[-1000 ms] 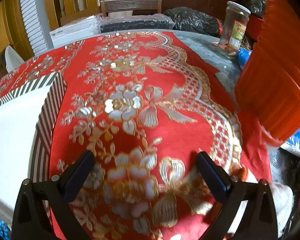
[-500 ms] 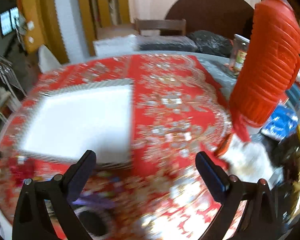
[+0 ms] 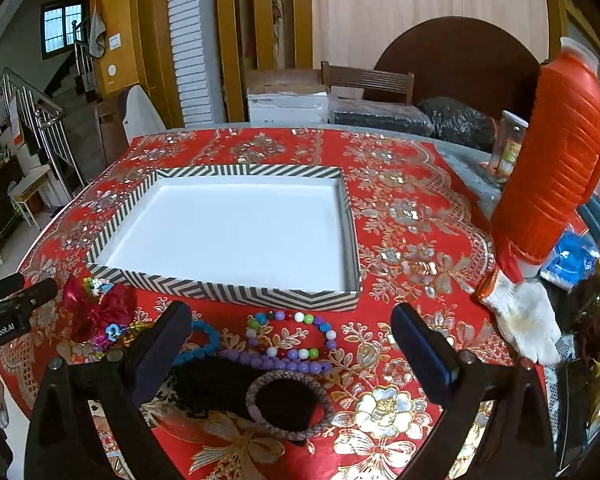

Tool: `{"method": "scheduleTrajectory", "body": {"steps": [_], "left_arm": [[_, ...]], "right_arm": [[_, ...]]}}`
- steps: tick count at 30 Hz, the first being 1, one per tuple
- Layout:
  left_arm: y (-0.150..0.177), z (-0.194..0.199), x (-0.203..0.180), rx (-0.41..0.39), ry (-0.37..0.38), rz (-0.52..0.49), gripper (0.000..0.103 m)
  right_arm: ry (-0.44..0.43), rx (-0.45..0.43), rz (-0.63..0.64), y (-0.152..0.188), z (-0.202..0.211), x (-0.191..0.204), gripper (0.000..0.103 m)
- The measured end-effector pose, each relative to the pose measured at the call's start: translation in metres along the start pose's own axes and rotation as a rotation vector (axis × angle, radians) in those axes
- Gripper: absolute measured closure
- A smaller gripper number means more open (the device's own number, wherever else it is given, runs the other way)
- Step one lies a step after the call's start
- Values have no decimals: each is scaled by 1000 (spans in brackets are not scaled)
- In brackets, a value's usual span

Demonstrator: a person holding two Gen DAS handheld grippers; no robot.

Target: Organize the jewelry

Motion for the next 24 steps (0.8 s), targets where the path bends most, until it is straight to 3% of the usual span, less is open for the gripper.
{"method": "scheduleTrajectory", "body": {"steps": [24], "left_arm": [[-1, 0, -10, 4, 13, -31, 34]], "right_arm": [[-20, 14, 27, 8, -2, 9, 1]]}}
Point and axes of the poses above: each gripper's, at about its wrist camera, not at the fingertips, and z roughly against the way its jaws point, x to its left, y to its underside, the point moved 6 cm from there along -z, roughly the way its jaws point, and after that the axes turned 15 degrees about y, right-handed, at the moved point
